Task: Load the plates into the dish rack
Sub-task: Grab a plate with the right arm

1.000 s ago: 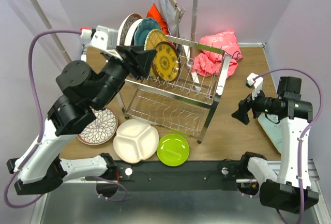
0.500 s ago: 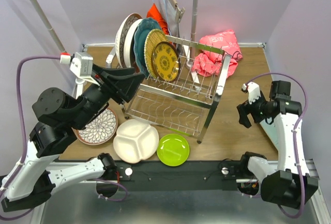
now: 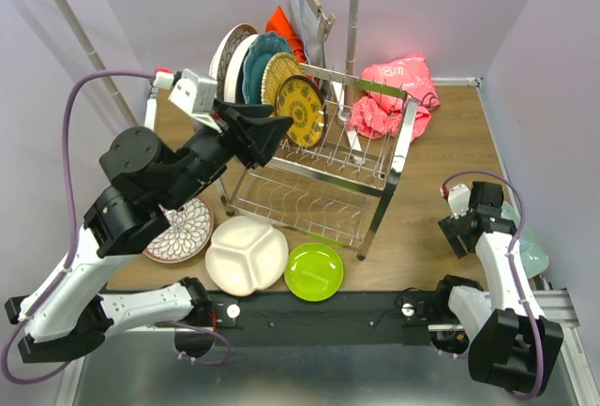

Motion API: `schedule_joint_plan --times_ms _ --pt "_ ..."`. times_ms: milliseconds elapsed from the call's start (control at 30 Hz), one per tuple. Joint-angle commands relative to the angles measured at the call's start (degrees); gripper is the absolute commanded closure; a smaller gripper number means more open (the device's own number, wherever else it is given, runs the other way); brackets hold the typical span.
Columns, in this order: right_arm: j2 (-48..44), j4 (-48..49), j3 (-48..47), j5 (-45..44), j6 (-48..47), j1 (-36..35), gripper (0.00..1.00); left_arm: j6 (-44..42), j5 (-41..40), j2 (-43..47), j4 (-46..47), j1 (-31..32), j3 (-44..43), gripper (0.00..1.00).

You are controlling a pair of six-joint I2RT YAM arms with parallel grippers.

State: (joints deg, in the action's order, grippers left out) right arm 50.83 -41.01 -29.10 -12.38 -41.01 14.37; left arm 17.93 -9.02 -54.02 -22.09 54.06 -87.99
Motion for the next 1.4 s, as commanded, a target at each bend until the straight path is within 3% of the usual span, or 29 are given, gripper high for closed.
schedule_joint_plan --times_ms 0,467,700,833,1133,1367 --pt "0.8 11.0 3.5 -7.9 -0.6 0.3 0.11 -3.6 3.4 -3.6 0.5 -0.2 -3.7 0.43" --pt "8.6 24.6 9.5 -9.6 -5.4 2.8 0.27 -4.7 4.0 -6.6 1.6 -0.3 -6.1 0.43" --pt "12.2 26.5 10.4 -8.1 -5.5 3.6 0.54 -5.5 4.2 -8.0 1.1 -0.6 -7.6 0.43" --pt "11.9 26.4 10.5 -7.3 -5.7 3.6 0.76 -5.5 3.9 -7.9 1.2 -0.8 -7.6 0.43" --pt "7.8 23.1 7.8 -4.0 -6.0 3.6 0.99 -5.8 4.2 -8.5 1.7 -1.2 -8.2 0.43" --pt "1.2 17.2 -1.6 4.1 -6.4 3.6 0.99 -5.4 5.1 -10.1 2.5 -1.5 -11.8 0.43"
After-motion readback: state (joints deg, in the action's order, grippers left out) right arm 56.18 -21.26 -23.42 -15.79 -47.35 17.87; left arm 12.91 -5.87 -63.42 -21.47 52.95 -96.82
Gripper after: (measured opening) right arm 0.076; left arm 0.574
